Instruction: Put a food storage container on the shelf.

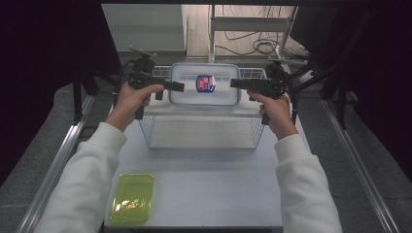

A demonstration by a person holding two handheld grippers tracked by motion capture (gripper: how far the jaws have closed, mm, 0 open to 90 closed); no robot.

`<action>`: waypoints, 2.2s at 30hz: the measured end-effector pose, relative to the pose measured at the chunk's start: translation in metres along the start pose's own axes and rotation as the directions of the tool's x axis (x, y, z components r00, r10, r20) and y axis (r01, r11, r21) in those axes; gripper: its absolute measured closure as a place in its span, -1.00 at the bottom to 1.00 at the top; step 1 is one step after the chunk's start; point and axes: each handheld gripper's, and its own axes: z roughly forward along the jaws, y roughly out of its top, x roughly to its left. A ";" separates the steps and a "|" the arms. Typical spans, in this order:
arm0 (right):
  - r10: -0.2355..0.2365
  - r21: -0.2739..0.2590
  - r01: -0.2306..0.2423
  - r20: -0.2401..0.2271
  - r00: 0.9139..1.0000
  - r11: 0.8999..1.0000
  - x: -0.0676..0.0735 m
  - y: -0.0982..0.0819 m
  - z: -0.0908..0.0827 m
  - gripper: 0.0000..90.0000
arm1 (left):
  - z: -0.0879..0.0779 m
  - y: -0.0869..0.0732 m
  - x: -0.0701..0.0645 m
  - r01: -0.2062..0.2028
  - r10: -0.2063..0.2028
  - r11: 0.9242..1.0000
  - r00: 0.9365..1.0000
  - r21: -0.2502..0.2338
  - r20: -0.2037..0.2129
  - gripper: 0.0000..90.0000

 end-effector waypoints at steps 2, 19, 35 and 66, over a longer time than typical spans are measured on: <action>0.009 -0.006 -0.009 0.015 1.000 1.000 0.000 -0.001 0.002 -0.05 | 0.004 0.001 0.001 0.009 -0.009 1.000 1.000 -0.020 -0.020 -0.35; -0.141 -0.091 0.150 0.098 0.985 0.984 0.034 -0.038 -0.033 0.73 | -0.017 -0.014 -0.005 -0.026 0.025 0.996 1.000 -0.084 -0.019 -0.62; -0.298 0.068 0.294 0.050 0.953 0.953 0.042 -0.079 0.011 0.98 | -0.035 -0.036 -0.013 -0.062 0.063 0.993 0.998 -0.096 0.012 -0.62; -0.245 -0.022 0.246 0.054 0.968 0.969 0.022 -0.073 0.002 0.98 | -0.050 -0.071 -0.016 -0.095 0.097 0.992 0.995 -0.078 0.020 -0.62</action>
